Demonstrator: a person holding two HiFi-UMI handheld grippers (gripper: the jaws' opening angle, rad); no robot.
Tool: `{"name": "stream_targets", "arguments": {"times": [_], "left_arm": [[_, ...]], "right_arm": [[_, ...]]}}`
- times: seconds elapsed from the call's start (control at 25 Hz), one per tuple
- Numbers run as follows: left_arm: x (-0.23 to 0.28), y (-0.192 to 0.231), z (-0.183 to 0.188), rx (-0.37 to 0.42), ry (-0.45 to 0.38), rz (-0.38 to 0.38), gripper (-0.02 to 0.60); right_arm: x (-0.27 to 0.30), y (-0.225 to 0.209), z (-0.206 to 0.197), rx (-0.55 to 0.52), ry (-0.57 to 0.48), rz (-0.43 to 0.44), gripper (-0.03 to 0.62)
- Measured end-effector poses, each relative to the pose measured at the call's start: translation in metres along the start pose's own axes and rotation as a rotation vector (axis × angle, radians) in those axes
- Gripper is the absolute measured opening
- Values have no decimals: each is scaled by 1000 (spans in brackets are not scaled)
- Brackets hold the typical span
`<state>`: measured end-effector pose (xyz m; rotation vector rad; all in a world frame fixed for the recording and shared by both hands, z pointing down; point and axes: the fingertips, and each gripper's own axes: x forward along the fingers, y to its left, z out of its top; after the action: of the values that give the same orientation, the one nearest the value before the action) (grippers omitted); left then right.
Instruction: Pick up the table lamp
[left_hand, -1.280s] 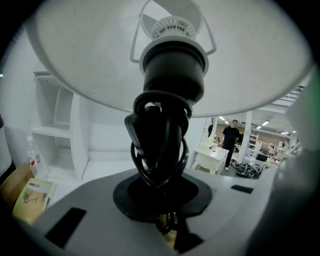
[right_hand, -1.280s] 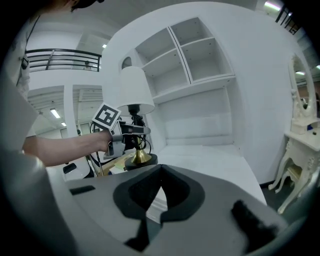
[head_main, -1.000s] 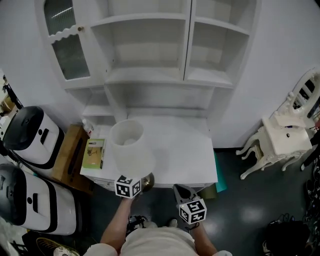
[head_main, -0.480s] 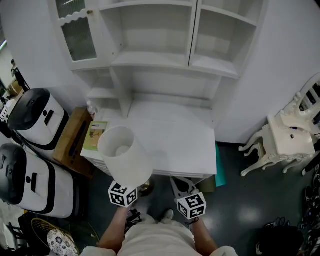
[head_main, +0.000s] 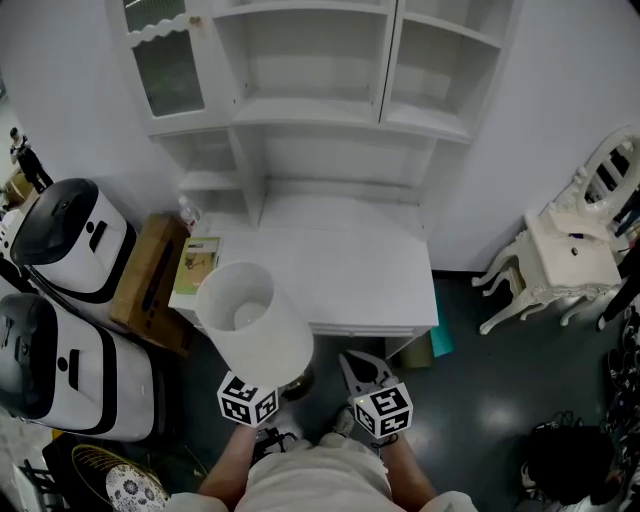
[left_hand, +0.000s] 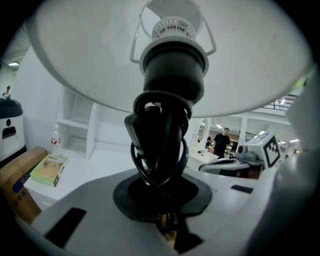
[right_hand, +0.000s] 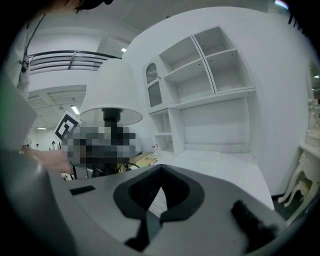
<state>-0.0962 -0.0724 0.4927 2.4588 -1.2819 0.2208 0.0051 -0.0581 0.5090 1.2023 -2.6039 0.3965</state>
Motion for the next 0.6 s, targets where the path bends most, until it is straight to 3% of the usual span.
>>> {"name": "stream_targets", "arguments": {"times": [0.28,0.6], "left_arm": [[-60,10,-25,61,37,-32,60],[-100,7,-46,56,52,-52,60]], "right_arm": [[-9,70,-12,9,-7,-29,11],[-24,110,-22,18,2,-34,11]]}}
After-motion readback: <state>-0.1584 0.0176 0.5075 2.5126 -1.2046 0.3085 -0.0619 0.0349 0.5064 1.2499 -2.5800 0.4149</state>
